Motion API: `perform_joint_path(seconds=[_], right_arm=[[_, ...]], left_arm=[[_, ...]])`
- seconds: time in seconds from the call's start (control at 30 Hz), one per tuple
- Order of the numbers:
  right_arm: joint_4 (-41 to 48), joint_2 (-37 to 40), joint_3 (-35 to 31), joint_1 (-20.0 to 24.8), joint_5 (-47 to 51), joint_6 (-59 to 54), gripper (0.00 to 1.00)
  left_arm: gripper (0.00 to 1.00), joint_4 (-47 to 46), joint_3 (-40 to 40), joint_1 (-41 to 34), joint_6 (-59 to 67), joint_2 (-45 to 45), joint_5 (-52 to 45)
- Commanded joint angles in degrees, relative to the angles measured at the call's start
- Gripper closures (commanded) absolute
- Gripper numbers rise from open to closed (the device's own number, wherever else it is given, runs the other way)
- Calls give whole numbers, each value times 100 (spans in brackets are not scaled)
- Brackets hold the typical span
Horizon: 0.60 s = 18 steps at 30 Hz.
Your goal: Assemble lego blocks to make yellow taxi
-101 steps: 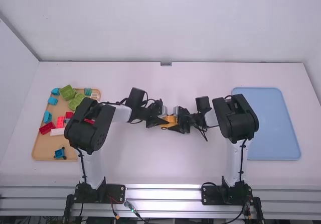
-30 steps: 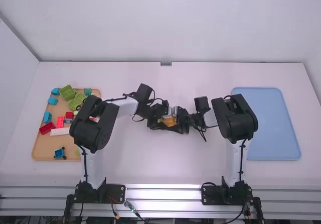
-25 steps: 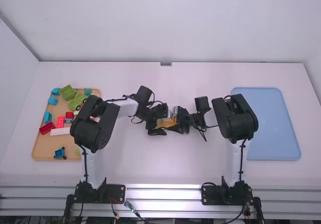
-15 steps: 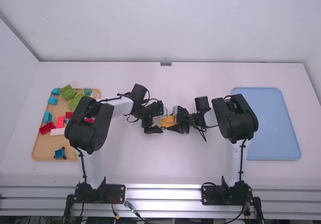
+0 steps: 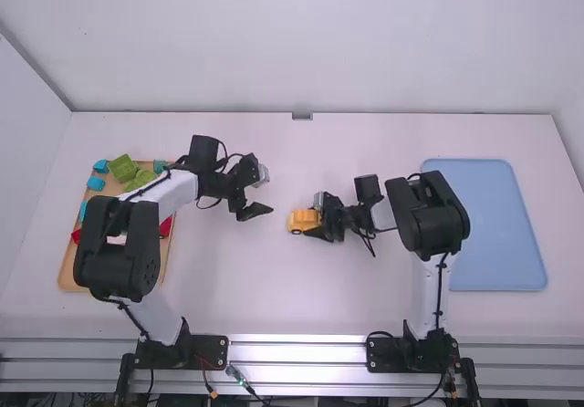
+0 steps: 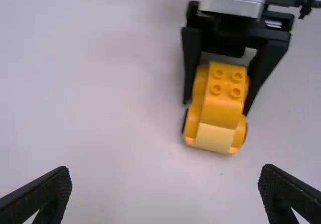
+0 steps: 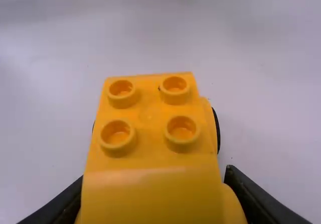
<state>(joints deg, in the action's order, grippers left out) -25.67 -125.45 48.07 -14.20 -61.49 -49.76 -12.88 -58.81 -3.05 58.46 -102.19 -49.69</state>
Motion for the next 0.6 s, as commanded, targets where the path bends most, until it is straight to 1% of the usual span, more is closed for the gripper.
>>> perform_joint_path(seconds=[0.0,0.03,0.13,0.17,0.2,0.3,0.33,0.4,0.43,0.53,0.57], right_arm=[[33,-35,199,39,155,321,44],[35,-22,234,48,157,363,44],[57,203,446,208,199,669,45],[72,254,461,234,212,697,46],[162,503,507,345,382,817,45],[671,1145,564,616,1049,964,47],[981,1486,570,782,1436,968,48],[1384,1930,557,1023,1976,925,49],[1556,2109,560,1141,2240,931,50],[2046,2671,557,1746,3432,1198,52],[2061,2686,557,1777,3482,1226,52]], left_arm=[[1,380,313,125,-710,92,-225],[1,557,387,136,-901,92,-146],[1,1781,896,144,-1991,92,452],[1,1917,949,142,-2105,92,525],[1,2500,1176,114,-2608,92,835],[1,3637,1602,125,-3589,92,1541],[1,4216,1818,149,-4122,92,1939],[1,4822,2061,151,-4642,92,2339],[1,5093,2175,149,-4811,92,2507],[1,5989,2568,114,-5007,92,2977],[1,6063,2603,114,-5010,92,2992]])
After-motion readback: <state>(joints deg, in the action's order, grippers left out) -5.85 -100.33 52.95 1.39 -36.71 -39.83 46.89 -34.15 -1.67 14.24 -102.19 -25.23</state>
